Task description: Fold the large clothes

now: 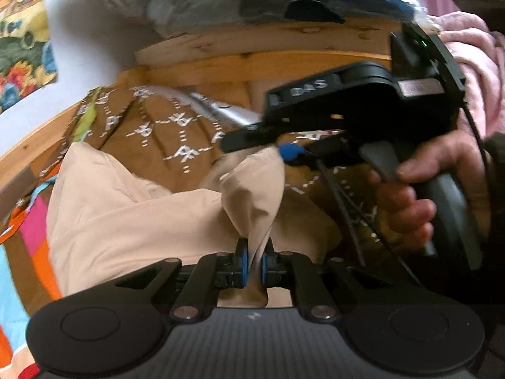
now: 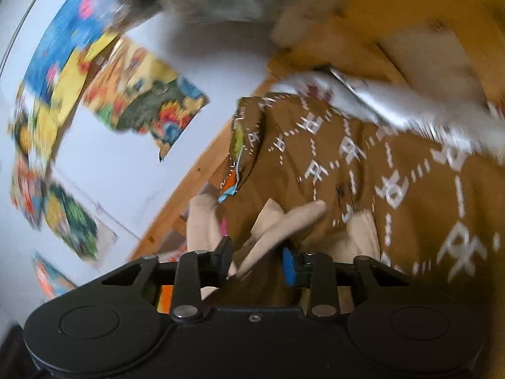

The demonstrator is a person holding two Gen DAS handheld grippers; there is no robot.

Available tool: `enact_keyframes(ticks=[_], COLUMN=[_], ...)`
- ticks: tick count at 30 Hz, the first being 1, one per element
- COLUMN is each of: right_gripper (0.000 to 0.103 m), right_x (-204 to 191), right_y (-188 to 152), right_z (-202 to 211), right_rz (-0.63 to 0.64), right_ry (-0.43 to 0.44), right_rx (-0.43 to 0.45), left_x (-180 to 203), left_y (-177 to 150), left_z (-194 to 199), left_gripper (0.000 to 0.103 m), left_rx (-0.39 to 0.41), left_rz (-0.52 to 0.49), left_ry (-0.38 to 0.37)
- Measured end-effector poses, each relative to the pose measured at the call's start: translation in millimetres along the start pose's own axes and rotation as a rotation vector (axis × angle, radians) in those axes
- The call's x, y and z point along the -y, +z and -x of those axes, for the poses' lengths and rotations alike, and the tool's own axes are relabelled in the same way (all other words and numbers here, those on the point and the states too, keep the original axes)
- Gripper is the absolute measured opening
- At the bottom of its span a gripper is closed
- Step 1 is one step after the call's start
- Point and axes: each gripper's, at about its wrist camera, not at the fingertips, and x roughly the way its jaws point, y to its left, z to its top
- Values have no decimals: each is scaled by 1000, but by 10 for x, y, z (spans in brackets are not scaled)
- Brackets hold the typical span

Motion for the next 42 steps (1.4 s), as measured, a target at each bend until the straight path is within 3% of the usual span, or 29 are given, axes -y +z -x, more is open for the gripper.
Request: enact_keyframes(ticks=[3,8,11,13,17,20,21,24,27,29,32,34,36,40,42], right_gripper=[11,11,10,9,9,15,23,54,55,51,37,21,16,11,13], right_x=[-131,14,158,146,145,72,14,-180,-361,-460,-526,-499,-389,-161,-194], right_y=[-15,-174,-259,-262,-279,-248,-222,-203,-182,-208,-370,-532,-646,-888,-874], right_z=[-72,-281,-339,-347,-332,-284,-264,-129,6,48,47,64,83,28,38], right_rz=[213,405,427,442,473,490,506,577,590,553,524,570,568,554,554], right_ry=[-108,-336,-364,-370,-384,-399,-408,-466,-430,-305,-181,-259,-319,-388,-400], right_rx=[-22,-119,-138,-138,-142,-138,-129,-58,-4,-57,-191,-225,-259,-319,-302], left_x=[60,-9,-15,-36,-180,-366,-431,-724,-1028,-1265,-1557,-1677,-1709,-1583,-1513], left_y=[-75,-306,-356,-334,-349,-451,-488,-657,-809,-912,-1066,-1146,-1212,-1215,-1231], left_z=[-135,-485,-478,-404,-86,244,362,653,722,639,439,286,152,-16,-38], left_gripper=[9,20,34,51,69,79,84,87,90,90,88,74,75,75,75], left_rx=[-14,-36,-16,2,63,124,143,210,204,140,73,43,16,1,1], left_rz=[23,89,99,104,174,279,321,487,642,748,863,923,951,839,801], left_ry=[-40,-112,-133,-163,-211,-227,-216,-135,-3,47,20,-58,-123,-117,-98])
